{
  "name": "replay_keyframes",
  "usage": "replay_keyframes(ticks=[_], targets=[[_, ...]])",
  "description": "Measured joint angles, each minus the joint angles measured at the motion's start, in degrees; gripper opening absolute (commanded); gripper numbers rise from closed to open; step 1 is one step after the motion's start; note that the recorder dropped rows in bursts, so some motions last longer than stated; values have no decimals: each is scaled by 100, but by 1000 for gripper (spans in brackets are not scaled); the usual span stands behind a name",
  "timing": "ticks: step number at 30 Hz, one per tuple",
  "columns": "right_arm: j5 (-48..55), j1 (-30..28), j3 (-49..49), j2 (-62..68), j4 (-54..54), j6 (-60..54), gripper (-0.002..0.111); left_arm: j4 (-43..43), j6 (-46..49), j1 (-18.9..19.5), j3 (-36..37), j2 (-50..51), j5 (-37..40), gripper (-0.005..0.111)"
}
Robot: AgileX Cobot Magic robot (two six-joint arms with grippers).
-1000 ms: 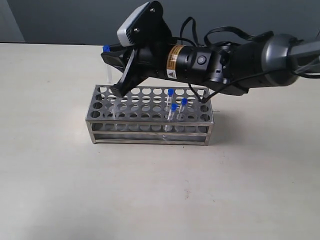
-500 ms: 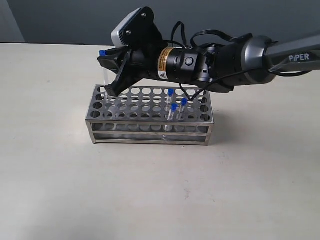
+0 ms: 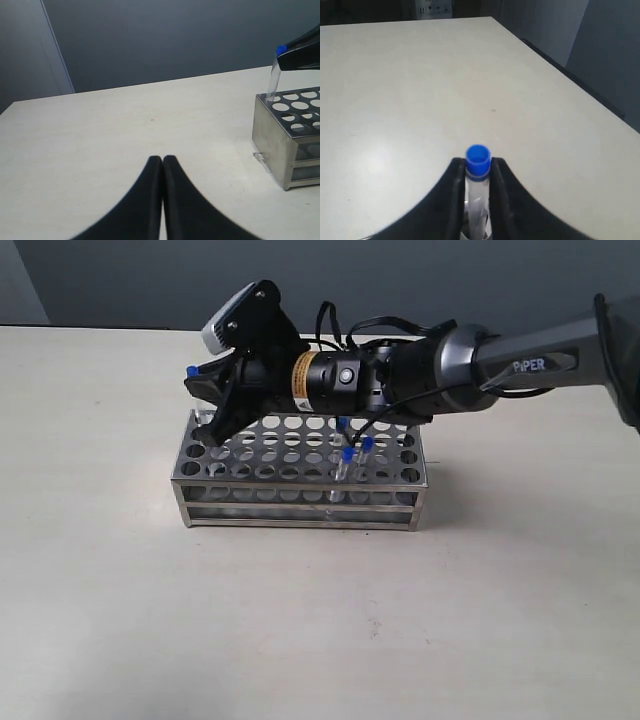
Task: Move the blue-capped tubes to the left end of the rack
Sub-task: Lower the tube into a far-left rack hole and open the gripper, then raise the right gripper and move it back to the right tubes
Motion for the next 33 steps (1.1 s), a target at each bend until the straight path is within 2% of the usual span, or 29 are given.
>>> replay_keyframes(ticks=[11,18,23,29,33], targets=[[307,21,-154,365,-192,304,1,0,0,0,0,0,0,1],[307,21,-154,365,-255,325,29,0,0,0,0,0,0,1],[316,21,-154,365,-277,381,29,0,0,0,0,0,0,1],[377,21,-154,251,-283,435,47,0,0,0,0,0,0,1],[470,21,-166,35,-291,446,46,0,0,0,0,0,0,1]])
